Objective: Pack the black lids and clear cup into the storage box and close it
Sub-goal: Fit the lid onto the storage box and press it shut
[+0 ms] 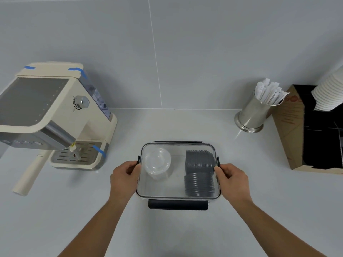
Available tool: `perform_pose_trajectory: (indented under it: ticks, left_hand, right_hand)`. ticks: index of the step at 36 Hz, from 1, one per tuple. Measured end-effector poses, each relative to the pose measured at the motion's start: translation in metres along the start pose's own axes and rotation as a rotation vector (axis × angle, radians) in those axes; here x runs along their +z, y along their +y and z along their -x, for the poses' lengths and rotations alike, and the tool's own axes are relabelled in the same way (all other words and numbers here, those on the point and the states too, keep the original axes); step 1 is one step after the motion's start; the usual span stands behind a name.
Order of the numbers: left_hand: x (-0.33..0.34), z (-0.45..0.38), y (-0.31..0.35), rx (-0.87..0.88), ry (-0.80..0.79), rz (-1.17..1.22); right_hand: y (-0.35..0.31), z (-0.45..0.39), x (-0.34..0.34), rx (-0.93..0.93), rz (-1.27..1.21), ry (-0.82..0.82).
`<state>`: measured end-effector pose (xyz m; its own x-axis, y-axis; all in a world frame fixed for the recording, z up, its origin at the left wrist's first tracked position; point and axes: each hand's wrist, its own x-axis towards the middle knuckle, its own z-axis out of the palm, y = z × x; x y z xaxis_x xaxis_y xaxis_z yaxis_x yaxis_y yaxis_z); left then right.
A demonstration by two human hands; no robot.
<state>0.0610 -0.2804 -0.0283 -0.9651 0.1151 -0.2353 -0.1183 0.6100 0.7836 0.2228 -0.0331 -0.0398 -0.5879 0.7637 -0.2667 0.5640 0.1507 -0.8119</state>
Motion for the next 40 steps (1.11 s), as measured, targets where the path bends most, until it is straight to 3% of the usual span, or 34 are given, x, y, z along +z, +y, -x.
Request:
perform_pose_trajectory:
  ticks: [11,16,20,22,28,32,40]
  left_hand:
    - [0.002,0.008,0.003,-0.039,0.023,0.015]
    - [-0.002,0.019,-0.002,0.021,0.012,-0.047]
    - [-0.008,0.035,-0.019,0.310,0.009,-0.298]
    - [-0.008,0.045,-0.024,0.449,-0.068,-0.385]
    - [0.004,0.053,-0.039,0.886,-0.315,-0.550]
    - [0.013,0.050,-0.047,0.950,-0.335,-0.651]
    - [0.020,0.045,-0.057,0.982,-0.272,-0.518]
  right_hand:
    - [-0.001,-0.002,-0.008,0.038,-0.093,-0.047]
    - [-0.004,-0.005,-0.016,0.065,-0.115,-0.106]
    - [-0.015,-0.013,-0.020,-0.017,0.055,-0.027]
    - [-0.028,-0.020,-0.019,-0.116,0.126,-0.040]
    - [-0.071,-0.050,0.003,-0.362,0.414,-0.270]
    - [-0.086,-0.067,0.022,-0.418,0.580,-0.377]
    - [-0.103,-0.082,0.039,-0.432,0.671,-0.511]
